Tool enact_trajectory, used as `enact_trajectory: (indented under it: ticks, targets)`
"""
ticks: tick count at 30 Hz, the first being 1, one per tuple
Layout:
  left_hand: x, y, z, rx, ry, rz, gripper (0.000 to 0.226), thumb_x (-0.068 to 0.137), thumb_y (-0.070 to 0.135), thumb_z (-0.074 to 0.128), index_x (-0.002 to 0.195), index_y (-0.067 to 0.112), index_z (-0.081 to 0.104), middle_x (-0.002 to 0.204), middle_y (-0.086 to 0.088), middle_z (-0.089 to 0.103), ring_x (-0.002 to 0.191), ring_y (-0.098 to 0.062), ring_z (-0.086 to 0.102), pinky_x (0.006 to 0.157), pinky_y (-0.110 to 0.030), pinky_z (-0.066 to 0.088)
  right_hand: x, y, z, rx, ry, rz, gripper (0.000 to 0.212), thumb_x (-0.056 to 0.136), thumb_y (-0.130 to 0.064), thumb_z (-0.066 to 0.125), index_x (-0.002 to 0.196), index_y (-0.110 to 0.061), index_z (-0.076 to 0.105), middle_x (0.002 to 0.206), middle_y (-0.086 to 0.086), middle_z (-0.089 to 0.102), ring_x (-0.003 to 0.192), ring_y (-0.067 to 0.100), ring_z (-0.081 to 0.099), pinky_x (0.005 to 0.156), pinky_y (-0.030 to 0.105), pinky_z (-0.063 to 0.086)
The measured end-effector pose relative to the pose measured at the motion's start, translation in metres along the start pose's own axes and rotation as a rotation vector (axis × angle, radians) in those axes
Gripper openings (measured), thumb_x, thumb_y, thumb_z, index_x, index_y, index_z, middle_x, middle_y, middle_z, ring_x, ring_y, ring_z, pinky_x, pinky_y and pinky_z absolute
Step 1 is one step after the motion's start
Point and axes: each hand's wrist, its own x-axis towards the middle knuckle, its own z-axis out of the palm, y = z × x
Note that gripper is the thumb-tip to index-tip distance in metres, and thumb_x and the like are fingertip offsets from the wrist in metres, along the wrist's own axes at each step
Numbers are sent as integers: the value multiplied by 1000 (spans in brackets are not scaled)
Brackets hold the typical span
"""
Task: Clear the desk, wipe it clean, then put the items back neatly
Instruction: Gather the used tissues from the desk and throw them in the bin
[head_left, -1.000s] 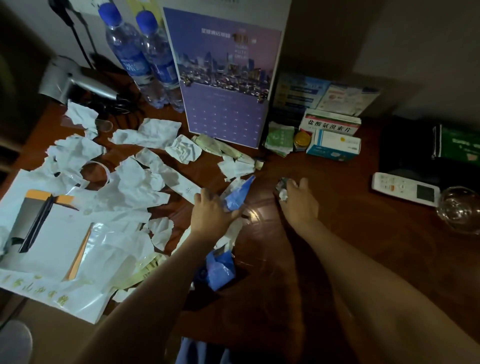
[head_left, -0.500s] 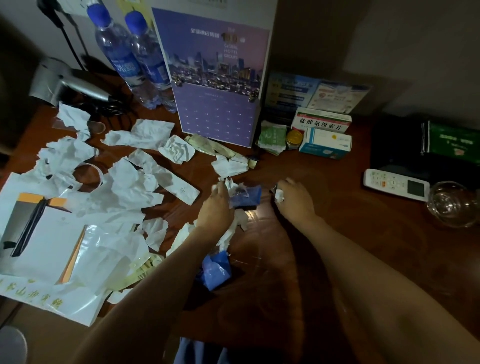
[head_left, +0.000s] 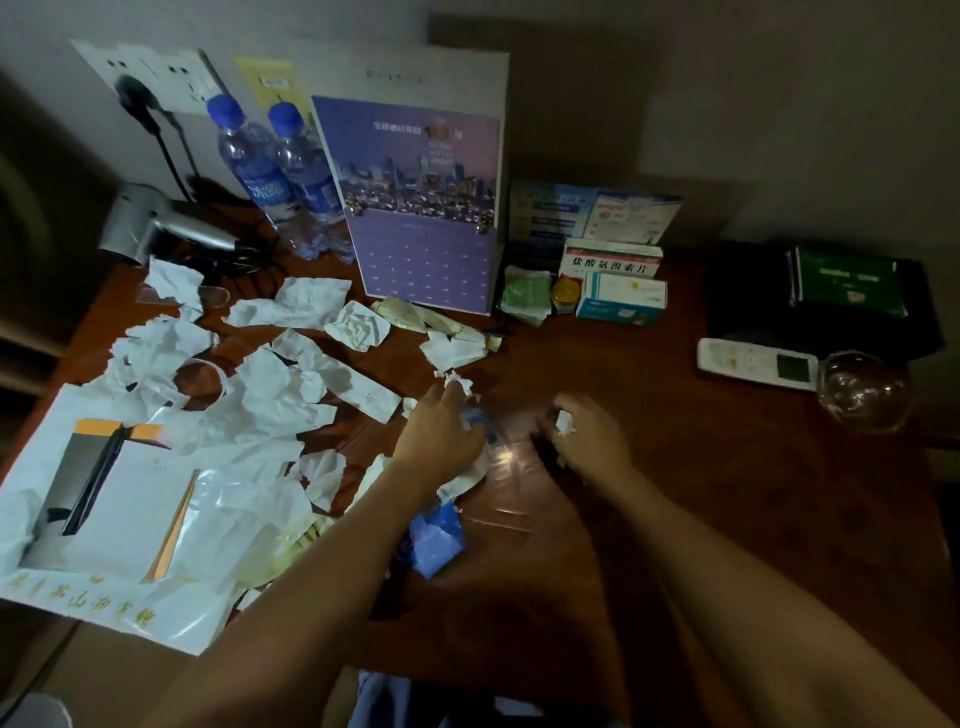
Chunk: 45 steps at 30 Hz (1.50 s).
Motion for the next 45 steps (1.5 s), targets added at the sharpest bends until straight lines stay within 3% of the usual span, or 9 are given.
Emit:
enact_trajectory:
  ticks: [6,10,12,15,19,23,30,35,45]
  targets:
    - [-24,10,-22,44,43,88,60,83,55,60,116,5,52,115,-11,53,108,-27,51,85,-30,39,-32,-26,-20,-140,82,35,23,91,-43,57,90,-21,54,95,1,50,97,24,55,70,30,36]
    - [-44,16,-30,-24,86,170,38,89,45,54,79,9,51,94,-17,56,92,-34,55,71,-34,38,-63,-37,-26,-115,143,144,44,84,-63,53,101,-22,55,109,3,56,106,25,56,83,34,45]
    - [-55,19,-30,-24,99,216,33,89,34,55,68,12,40,87,-20,55,85,-36,54,65,-33,30,-81,-42,-31,-169,102,219,61,85,-67,46,124,-20,52,129,5,52,118,24,52,94,37,44]
    - [-68,23,-22,39,70,297,26,88,29,54,74,10,42,85,-15,54,84,-31,54,63,-30,25,-114,-44,-38,-270,93,226,49,98,-46,39,138,-17,42,133,9,48,121,27,48,95,38,43]
    - [-88,44,3,-14,-6,360,26,87,21,56,70,13,38,71,-4,43,73,-24,46,63,-31,28,-165,-33,-45,-90,358,291,25,98,-31,43,108,-14,58,111,10,61,105,30,58,83,37,44]
    - [-115,84,27,22,-91,521,37,89,23,54,64,20,26,66,2,32,67,-21,39,57,-31,19,-210,-15,-63,120,495,302,11,91,-26,55,94,-16,52,94,4,60,86,23,58,74,36,47]
    - [-162,191,67,78,-121,791,31,90,25,54,68,22,32,69,7,34,65,-12,39,51,-18,23,-303,45,-107,289,736,423,15,86,-26,59,82,-27,44,80,2,57,68,23,62,60,43,57]
    - [-214,287,124,68,-175,964,33,92,25,52,67,25,31,71,5,38,60,-7,34,53,-22,25,-397,120,-150,284,865,563,13,89,-22,58,84,-20,45,79,1,53,65,13,53,54,25,43]
    - [-338,447,270,15,-369,1075,18,89,25,57,77,14,49,79,-2,50,71,-19,52,65,-34,45,-582,281,-209,289,1054,786,13,86,-19,57,80,-18,45,80,0,49,70,16,48,55,26,36]
